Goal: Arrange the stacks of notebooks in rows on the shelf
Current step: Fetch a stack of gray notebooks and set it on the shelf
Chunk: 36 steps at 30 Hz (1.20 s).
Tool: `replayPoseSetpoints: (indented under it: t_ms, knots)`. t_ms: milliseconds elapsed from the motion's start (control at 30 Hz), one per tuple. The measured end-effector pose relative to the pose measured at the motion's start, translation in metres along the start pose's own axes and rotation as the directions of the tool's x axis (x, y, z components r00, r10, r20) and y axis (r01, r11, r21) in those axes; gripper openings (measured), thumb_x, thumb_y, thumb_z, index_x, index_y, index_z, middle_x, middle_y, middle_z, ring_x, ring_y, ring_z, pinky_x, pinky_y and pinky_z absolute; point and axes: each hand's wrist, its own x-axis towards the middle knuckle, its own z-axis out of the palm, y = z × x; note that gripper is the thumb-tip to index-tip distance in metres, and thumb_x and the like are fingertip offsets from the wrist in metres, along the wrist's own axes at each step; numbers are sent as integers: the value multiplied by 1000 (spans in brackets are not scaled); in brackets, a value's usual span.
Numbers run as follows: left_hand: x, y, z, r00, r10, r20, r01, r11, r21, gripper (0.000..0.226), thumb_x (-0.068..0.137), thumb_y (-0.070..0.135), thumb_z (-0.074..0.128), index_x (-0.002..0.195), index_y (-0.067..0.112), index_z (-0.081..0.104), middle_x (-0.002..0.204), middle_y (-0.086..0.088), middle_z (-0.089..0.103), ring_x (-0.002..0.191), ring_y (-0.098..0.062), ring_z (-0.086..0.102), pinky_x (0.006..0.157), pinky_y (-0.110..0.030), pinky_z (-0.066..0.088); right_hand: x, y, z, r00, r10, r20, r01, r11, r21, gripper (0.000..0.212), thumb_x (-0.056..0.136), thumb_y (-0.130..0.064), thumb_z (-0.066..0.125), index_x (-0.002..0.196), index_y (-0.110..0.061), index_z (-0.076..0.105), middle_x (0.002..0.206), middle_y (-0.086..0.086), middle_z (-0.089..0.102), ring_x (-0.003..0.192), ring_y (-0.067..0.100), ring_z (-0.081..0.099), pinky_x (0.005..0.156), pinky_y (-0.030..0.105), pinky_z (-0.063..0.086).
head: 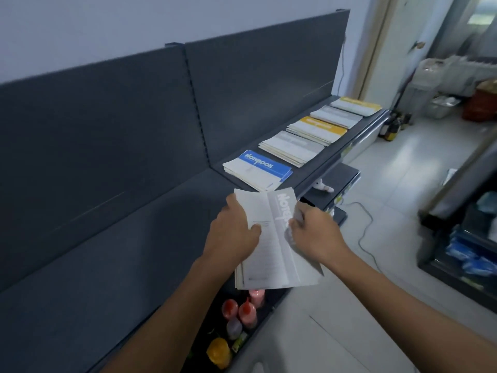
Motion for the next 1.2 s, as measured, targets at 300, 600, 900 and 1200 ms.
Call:
replayPoseSetpoints:
  t_ms: [300,600,900,1200]
  knots:
    - [98,53,60,993,89,76,-89,996,2,80,92,37,66,151,17,15,129,-4,55,112,-25,56,79,-32,40,82,51,-35,984,173,-41,-175,984,-40,13,93,-24,48,102,-17,55,91,1,59,91,30,57,76,37,46]
    - [177,114,103,973,190,134,-193,981,12,62,93,37,65,138,17,28,118,-4,58,95,-20,55,77,-36,47,155,104,-71,945,319,-71,-314,946,73,30,95,-28,53,125,-23,52,110,4,67,93,27,63,81,41,54]
    - [246,203,172,964,224,143,-234,970,58,74,90,39,64,146,15,21,126,-6,58,108,-28,59,76,-33,40,228,191,-128,936,344,-69,-333,934,130,33,92,-28,57,124,-21,53,114,5,67,97,27,62,81,36,50]
    - [300,322,254,976,190,109,-199,977,74,88,86,41,68,152,19,14,130,-10,56,113,-31,57,88,-40,48,302,311,-207,954,299,-34,-288,939,188,41,92,-27,60,131,-22,51,107,1,66,91,23,63,67,32,50]
